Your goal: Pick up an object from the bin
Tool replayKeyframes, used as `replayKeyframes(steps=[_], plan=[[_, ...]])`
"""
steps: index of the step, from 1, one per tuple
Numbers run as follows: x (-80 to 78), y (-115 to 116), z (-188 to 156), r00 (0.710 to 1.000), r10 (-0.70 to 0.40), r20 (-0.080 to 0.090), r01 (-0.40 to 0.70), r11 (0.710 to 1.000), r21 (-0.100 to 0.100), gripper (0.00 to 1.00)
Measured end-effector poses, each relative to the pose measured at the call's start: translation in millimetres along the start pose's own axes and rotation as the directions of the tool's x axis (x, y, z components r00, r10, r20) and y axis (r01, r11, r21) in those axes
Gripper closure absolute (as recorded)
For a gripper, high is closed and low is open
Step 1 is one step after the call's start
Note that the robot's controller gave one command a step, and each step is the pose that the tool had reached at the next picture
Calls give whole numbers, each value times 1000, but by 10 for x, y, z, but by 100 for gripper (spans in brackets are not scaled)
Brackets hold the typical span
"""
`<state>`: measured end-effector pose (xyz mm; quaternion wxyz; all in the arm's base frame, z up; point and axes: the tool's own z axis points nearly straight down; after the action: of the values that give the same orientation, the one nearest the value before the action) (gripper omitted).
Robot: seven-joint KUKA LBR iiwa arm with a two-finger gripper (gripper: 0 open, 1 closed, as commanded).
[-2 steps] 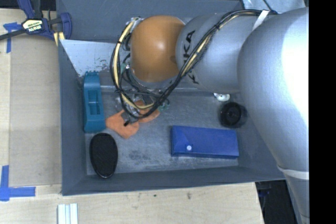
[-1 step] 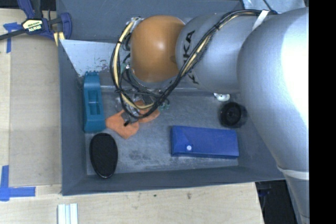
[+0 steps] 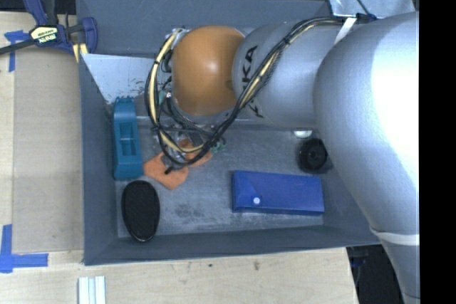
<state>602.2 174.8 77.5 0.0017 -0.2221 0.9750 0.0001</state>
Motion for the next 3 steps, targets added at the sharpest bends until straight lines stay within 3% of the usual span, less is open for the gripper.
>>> replayKeyframes(steps=[1,2,3], plan=[[-222,-20,48,999,-35,1,35,999,-1,100],[-27,55,-358,999,-42,-12,42,999,-3,100],[197,-106,-794,999,-33,-1,33,999,-2,100]])
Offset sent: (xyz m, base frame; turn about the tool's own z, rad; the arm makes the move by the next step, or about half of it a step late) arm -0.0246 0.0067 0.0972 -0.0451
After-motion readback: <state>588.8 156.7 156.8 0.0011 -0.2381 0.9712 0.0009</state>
